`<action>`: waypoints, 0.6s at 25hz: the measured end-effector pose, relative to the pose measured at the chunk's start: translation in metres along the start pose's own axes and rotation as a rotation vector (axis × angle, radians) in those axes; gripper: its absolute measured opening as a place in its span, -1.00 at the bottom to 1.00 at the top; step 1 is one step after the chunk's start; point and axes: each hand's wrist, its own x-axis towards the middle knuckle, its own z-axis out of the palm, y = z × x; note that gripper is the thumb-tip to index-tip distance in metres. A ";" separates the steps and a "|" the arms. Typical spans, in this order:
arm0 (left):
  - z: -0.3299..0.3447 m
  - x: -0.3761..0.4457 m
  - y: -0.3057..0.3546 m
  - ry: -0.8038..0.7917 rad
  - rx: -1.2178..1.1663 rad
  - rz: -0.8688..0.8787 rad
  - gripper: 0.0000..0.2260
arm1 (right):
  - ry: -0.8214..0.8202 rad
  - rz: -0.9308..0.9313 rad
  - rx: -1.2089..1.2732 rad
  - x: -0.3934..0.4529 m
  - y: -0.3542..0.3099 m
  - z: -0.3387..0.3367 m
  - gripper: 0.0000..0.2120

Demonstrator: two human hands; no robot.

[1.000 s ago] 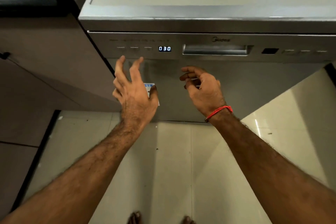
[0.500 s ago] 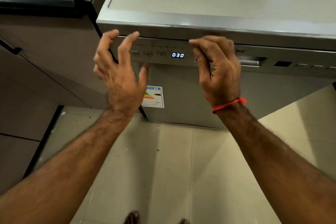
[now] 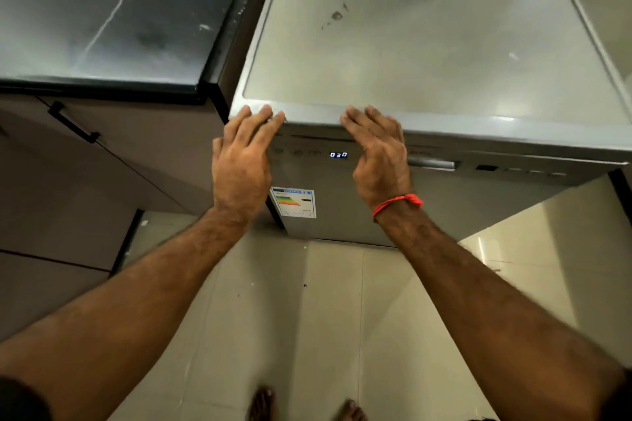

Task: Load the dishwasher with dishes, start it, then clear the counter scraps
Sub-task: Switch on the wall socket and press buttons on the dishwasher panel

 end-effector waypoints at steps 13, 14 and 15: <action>-0.079 0.078 -0.004 -0.791 -0.032 0.066 -0.25 | -0.881 0.336 -0.255 0.077 -0.056 -0.063 -0.48; -0.078 0.080 -0.010 -0.811 -0.045 0.082 -0.26 | -0.865 0.370 -0.262 0.080 -0.058 -0.062 -0.50; -0.078 0.083 -0.019 -0.837 -0.085 0.088 -0.28 | -0.846 0.396 -0.268 0.085 -0.062 -0.062 -0.53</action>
